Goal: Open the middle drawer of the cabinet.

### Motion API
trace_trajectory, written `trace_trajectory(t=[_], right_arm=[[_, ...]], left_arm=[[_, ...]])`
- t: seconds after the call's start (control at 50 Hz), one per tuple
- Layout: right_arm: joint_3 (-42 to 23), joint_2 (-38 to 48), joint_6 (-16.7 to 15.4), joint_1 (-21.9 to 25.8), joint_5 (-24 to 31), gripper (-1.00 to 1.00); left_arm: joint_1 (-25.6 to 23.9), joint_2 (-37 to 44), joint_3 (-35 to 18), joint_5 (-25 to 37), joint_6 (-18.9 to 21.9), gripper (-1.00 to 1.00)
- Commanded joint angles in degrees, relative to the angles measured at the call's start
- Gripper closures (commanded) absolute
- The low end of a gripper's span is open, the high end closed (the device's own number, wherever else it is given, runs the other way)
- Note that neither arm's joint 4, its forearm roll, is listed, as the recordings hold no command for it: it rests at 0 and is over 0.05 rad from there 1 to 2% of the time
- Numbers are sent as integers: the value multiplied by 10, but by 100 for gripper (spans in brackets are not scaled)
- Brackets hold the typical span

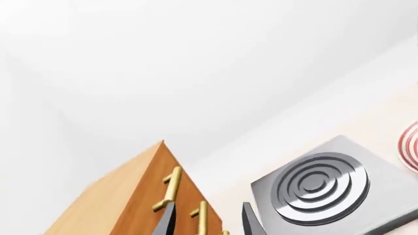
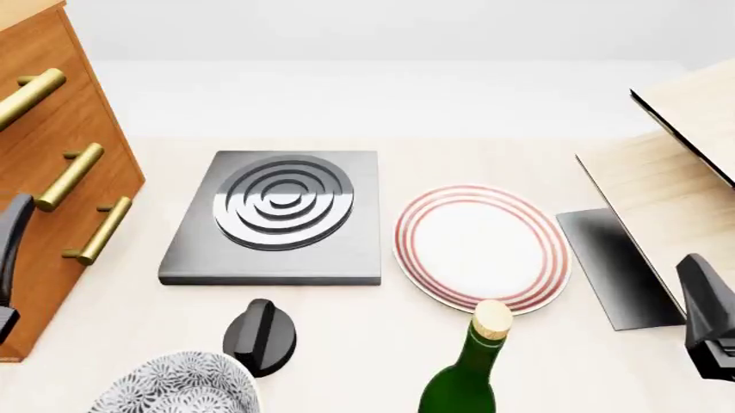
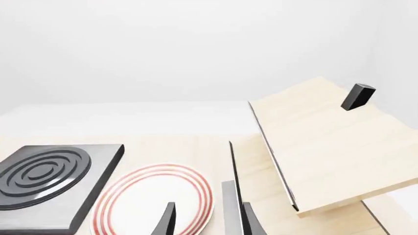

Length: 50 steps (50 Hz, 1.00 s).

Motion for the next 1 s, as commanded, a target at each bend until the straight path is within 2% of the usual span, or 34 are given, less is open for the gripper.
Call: trace_trajectory(t=[0.02, 0.46, 0.72, 1.0], right_arm=[[1, 1, -2, 1, -2, -100], [1, 1, -2, 1, -2, -100], [1, 1, -2, 1, -2, -100], [1, 1, -2, 1, -2, -100]], left_arm=[[-23, 19, 13, -24, 60, -100], [-18, 129, 31, -85, 94, -100], [14, 159, 45, -115, 102, -100], [34, 245, 78, -216, 132, -100]])
